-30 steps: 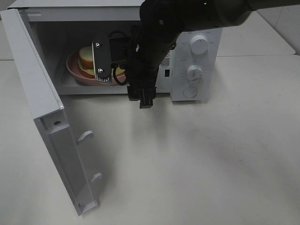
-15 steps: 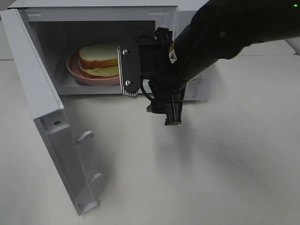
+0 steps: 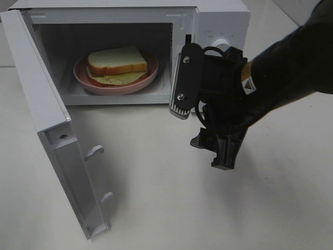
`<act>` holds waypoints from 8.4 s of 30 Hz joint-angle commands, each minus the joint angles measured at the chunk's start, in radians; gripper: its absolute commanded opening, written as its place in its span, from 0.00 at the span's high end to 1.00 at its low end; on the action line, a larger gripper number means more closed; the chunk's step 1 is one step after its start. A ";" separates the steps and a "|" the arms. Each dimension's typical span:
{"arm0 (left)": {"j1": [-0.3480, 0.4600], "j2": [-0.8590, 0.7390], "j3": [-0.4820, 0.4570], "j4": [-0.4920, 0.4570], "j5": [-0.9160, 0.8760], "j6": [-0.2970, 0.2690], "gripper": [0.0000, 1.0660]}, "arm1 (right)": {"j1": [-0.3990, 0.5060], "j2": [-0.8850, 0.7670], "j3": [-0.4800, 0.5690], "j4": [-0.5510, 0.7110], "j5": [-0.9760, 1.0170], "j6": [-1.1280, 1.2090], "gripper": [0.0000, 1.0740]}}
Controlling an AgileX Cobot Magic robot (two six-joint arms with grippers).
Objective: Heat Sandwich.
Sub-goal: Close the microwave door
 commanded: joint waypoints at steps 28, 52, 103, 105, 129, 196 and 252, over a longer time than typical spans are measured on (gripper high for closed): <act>0.000 -0.026 0.005 -0.003 -0.009 -0.003 0.09 | 0.002 -0.616 0.168 0.008 0.586 0.638 0.29; 0.000 -0.026 0.005 -0.003 -0.009 -0.003 0.09 | -0.215 -1.138 0.169 0.056 0.905 0.639 0.29; 0.000 -0.023 0.005 -0.003 -0.009 -0.003 0.09 | -0.638 -1.496 0.333 0.142 0.690 0.575 0.29; 0.000 -0.023 0.005 -0.003 -0.009 -0.003 0.09 | -0.638 -1.496 0.333 0.142 0.690 0.575 0.29; 0.000 -0.023 0.005 -0.005 -0.009 -0.003 0.09 | -0.638 -1.496 0.333 0.142 0.690 0.575 0.29; 0.000 0.927 0.297 0.144 -1.507 -0.014 1.00 | -0.638 -1.496 0.332 0.142 0.690 0.575 0.29; -0.765 1.781 -0.152 -0.320 -1.959 0.154 1.00 | -0.638 -1.496 0.332 0.142 0.690 0.576 0.29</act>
